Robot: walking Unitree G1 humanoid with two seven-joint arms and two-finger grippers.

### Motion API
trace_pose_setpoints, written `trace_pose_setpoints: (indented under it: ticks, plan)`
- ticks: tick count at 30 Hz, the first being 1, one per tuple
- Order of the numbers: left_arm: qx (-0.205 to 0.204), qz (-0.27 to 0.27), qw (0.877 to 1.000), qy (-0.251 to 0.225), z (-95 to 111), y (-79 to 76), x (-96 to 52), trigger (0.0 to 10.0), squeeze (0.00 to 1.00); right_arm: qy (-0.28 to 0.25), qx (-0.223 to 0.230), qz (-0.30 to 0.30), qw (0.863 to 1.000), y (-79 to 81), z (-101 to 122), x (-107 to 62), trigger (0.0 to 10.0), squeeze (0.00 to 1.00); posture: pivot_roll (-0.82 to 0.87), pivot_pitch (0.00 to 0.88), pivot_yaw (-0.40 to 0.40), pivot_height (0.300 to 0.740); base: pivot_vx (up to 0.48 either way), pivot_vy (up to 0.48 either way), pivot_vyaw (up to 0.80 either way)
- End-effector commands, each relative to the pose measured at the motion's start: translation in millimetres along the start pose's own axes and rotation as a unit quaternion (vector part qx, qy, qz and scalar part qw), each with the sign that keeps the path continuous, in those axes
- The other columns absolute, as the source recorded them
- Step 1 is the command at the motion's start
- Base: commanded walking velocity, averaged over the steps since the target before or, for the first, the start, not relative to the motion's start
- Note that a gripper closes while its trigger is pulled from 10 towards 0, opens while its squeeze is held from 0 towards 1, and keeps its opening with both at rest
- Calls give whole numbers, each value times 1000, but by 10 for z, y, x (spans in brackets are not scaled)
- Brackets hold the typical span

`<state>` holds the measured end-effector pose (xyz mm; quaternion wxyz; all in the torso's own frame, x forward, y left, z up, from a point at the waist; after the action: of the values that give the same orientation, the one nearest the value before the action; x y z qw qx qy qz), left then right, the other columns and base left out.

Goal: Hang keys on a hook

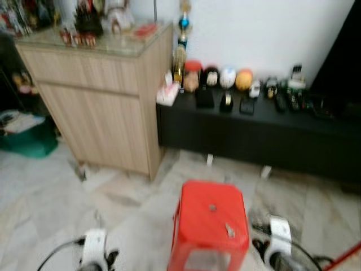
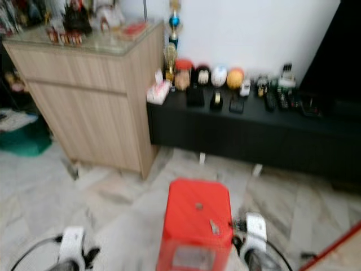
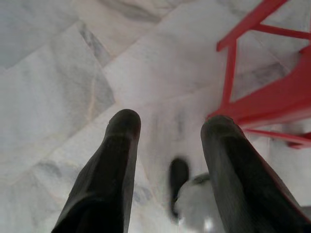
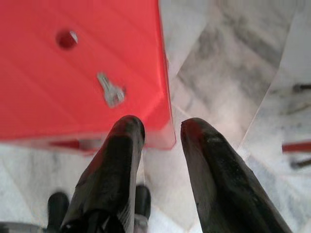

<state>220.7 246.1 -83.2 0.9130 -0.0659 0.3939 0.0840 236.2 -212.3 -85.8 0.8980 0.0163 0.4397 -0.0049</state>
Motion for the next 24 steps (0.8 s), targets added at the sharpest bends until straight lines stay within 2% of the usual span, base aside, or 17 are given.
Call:
trace_pose_setpoints:
  ticks: [1, 3, 5, 8, 9, 10, 12, 14, 24]
  plan:
    - [12, 22, 1000, 19, -100, 199, -58, 10000, 0, 1, 11, 8, 1000, 94, -6, 16, 10000, 0, 179, 0, -35, 718, 0, 0, 0]
    - [15, 23, 999, 22, -118, 217, -66, 10000, 0, 3, 15, 7, 1000, 94, -27, 14, 10000, 0, 179, 0, -35, 718, 0, 0, 0]
    - [30, 20, 999, 37, -213, 275, -105, 10000, 0, 2, 30, 6, 1000, 62, -65, 2, 10000, 0, 121, 0, 9, 718, 0, 0, 0]
    - [31, 17, 999, 40, -256, 286, -123, 10000, 0, -2, 39, 2, 999, -1, -56, -9, 10000, 0, 95, 0, 15, 718, 0, 0, 0]
    - [31, 15, 999, 37, -257, 275, -123, 10000, 0, 0, 36, 5, 999, 32, -94, -9, 10000, 0, 91, 0, 10, 718, 0, 0, 0]
    - [30, 11, 999, 33, -259, 248, -120, 10000, 0, 4, 29, 9, 1000, 81, -157, -11, 10000, 0, 99, 0, -2, 718, 0, 0, 0]
    - [27, 7, 999, 30, -258, 199, -109, 10000, 0, 9, 18, 5, 1000, 55, -182, -18, 10000, 0, 115, 0, -16, 718, 0, 0, 0]
    - [24, -7, 999, 20, -222, 80, -78, 10000, 0, 1, 22, -5, 1000, -35, -113, -24, 10000, 0, 134, 0, -37, 718, 0, 0, 0]
    - [13, -18, 1000, 19, -153, -152, -6, 10000, 0, -24, 39, -20, 999, -150, 83, -24, 10000, 0, 112, 0, -77, 718, 0, 0, 0]
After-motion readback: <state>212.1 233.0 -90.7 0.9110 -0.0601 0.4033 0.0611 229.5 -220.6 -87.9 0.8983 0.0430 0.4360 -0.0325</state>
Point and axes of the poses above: a point about 5 cm out from each wrist's last joint towards the gripper, its own x axis pointing out of the wrist towards the gripper, its own z axis along the axis of the wrist's last joint, y = z × x, the point moved 3 cm from there along x, pointing out of the wrist towards the gripper, and after that the axes turned 10 degrees about -x, right-handed, at the moved point
